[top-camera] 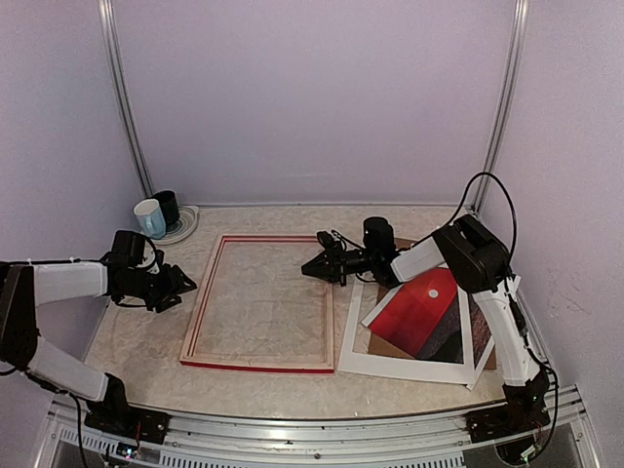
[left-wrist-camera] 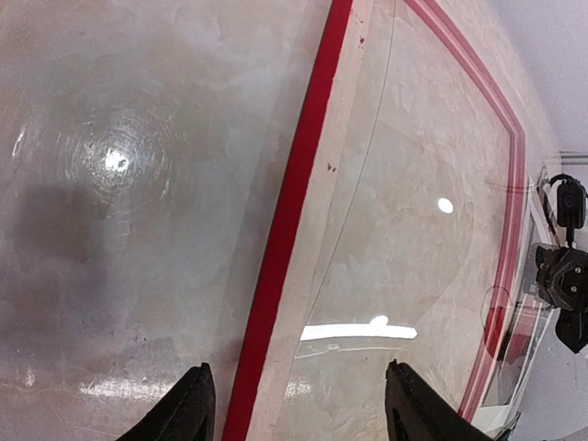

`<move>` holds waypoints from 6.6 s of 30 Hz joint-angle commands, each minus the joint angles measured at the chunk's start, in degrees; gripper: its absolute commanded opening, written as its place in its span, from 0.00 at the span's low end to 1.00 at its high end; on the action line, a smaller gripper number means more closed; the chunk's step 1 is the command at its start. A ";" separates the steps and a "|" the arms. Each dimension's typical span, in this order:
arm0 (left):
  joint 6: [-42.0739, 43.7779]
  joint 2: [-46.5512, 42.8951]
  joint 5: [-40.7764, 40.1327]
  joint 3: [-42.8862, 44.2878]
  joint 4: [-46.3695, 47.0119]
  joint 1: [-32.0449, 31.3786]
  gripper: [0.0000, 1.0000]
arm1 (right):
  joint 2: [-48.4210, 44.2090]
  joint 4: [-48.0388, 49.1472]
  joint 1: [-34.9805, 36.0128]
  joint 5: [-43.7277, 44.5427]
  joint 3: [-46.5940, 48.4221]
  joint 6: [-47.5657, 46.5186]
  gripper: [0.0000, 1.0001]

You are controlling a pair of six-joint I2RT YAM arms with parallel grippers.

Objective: Put the photo into the frame
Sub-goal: Place the glass panel at the frame body.

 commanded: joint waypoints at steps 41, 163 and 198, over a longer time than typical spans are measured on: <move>2.31 -3.60 -1.38 -0.38 -2.76 2.37 0.63 | 4.83 20.34 0.72 -1.31 -1.65 13.32 0.06; -0.86 -7.32 -1.52 -3.94 0.35 5.09 0.67 | 1.91 4.48 1.79 1.99 0.53 2.58 0.05; -2.40 -12.45 -4.16 -1.74 -0.81 6.82 0.68 | -1.68 19.12 4.36 4.16 6.96 20.24 0.04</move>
